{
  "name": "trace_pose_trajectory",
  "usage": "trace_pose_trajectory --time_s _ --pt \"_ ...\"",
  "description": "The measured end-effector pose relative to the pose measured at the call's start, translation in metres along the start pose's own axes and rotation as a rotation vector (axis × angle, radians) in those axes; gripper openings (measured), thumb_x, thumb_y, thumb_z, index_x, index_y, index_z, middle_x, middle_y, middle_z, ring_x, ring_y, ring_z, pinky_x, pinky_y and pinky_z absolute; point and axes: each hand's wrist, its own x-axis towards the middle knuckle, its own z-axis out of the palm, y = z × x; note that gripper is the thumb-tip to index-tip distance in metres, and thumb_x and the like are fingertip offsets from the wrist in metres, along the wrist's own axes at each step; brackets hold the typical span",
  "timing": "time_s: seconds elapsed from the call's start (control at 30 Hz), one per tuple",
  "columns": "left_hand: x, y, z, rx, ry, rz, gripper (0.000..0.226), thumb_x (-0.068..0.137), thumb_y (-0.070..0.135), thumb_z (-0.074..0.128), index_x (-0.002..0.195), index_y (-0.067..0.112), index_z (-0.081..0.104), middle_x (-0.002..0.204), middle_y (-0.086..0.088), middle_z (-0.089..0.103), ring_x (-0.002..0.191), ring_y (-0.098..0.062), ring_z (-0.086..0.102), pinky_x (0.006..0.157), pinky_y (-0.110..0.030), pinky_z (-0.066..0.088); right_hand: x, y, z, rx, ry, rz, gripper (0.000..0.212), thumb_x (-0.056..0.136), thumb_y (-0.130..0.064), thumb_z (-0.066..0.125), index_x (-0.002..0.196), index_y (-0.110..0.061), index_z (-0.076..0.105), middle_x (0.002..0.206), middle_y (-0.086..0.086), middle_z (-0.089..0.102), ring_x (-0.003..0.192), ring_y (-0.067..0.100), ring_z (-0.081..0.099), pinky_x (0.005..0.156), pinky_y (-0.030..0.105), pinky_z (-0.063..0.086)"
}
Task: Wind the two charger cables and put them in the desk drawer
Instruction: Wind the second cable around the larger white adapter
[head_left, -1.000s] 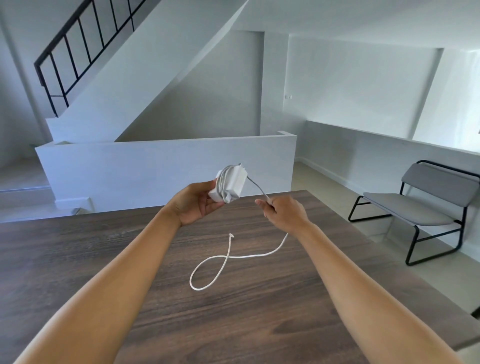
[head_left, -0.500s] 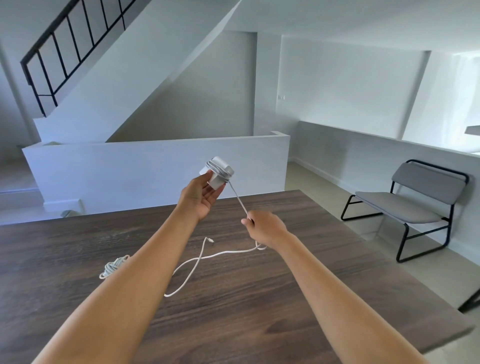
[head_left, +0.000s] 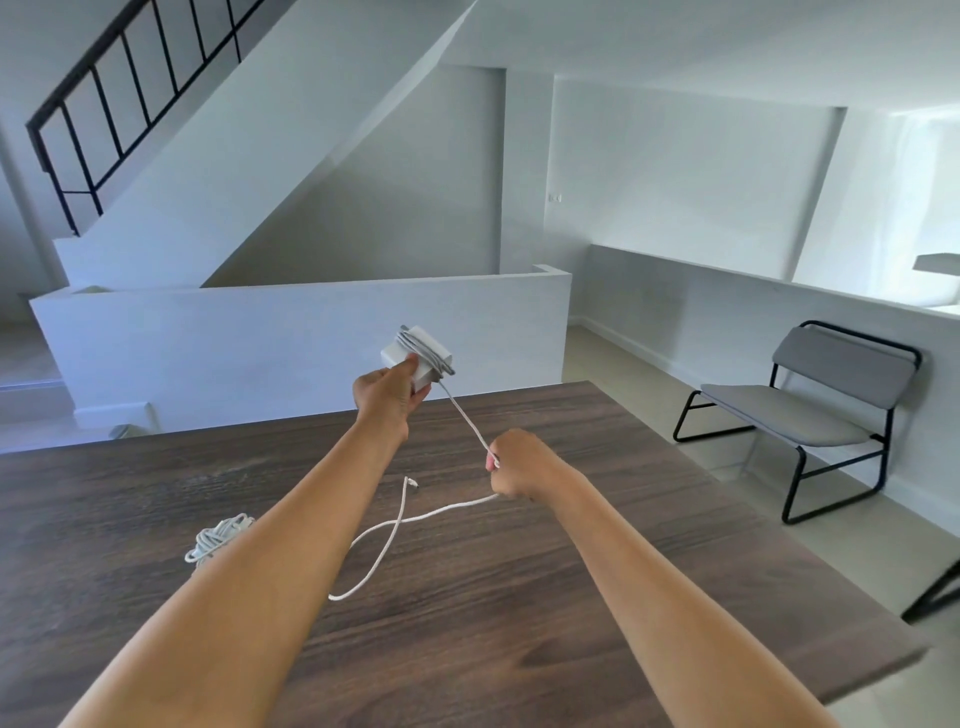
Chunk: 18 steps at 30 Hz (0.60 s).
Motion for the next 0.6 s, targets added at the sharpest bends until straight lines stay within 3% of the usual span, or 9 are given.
trace_pose_trajectory --time_s 0.07,0.17,0.27,0.3,0.43,0.53,0.6 --pt "0.001 -0.004 -0.001 0.050 0.034 0.038 0.020 0.085 0.014 0.069 0.074 0.009 0.054 0.077 -0.005 0.060 0.067 -0.016 0.064 0.082 -0.030 0.056 -0.004 -0.002 -0.004 0.113 -0.049 -0.039 0.030 0.088 -0.006 0.051 0.115 -0.008 0.065 0.112 0.008 0.067 0.102 0.022 0.062 0.082 0.026 0.047" --pt "0.005 -0.006 -0.002 0.136 0.060 0.121 0.023 0.085 0.018 0.069 0.068 0.011 0.055 0.076 -0.004 0.064 0.069 -0.017 0.067 0.073 -0.025 0.057 -0.013 -0.004 -0.011 0.222 -0.115 -0.078 0.035 0.090 -0.012 0.054 0.125 -0.008 0.057 0.088 0.004 0.066 0.076 0.015 0.063 0.069 0.025 0.049" --pt "0.012 -0.002 -0.007 0.242 0.089 0.203 0.020 0.083 0.022 0.068 0.071 0.010 0.059 0.071 -0.001 0.064 0.073 -0.019 0.067 0.077 -0.032 0.058 -0.020 0.001 -0.012 0.294 -0.170 -0.065 0.052 0.091 -0.014 0.059 0.139 -0.006 0.042 0.083 0.006 0.063 0.063 0.014 0.060 0.064 0.025 0.052" --pt "0.014 0.001 -0.010 0.257 0.103 0.214 0.018 0.083 0.023 0.067 0.073 0.010 0.059 0.070 0.000 0.063 0.072 -0.018 0.066 0.079 -0.034 0.057 -0.022 0.004 -0.011 0.283 -0.153 -0.073 0.048 0.092 -0.017 0.058 0.137 -0.004 0.044 0.079 0.005 0.062 0.062 0.013 0.058 0.062 0.023 0.050" --pt "0.021 0.011 -0.018 0.279 0.141 0.241 0.018 0.083 0.023 0.067 0.074 0.010 0.060 0.069 0.001 0.061 0.073 -0.020 0.065 0.079 -0.035 0.057 -0.022 0.018 -0.003 0.246 0.019 -0.092 0.030 0.094 -0.040 0.053 0.103 -0.014 0.066 0.076 -0.004 0.063 0.062 0.010 0.058 0.066 0.025 0.047" --pt "0.025 0.010 -0.025 0.392 0.175 0.296 0.023 0.084 0.029 0.066 0.089 0.007 0.063 0.078 -0.002 0.064 0.081 -0.025 0.067 0.068 -0.033 0.057 -0.018 0.024 0.002 0.198 0.108 -0.124 0.041 0.094 -0.049 0.048 0.076 -0.015 0.064 0.056 -0.008 0.051 0.049 0.010 0.047 0.066 0.029 0.047" --pt "0.024 0.005 -0.029 0.543 0.193 0.360 0.026 0.086 0.033 0.061 0.095 0.009 0.057 0.087 -0.003 0.061 0.080 -0.024 0.059 0.058 -0.028 0.046 -0.020 0.022 0.001 0.191 0.139 -0.168 0.046 0.094 -0.048 0.048 0.060 -0.018 0.054 0.050 -0.008 0.044 0.046 0.009 0.042 0.064 0.029 0.046"
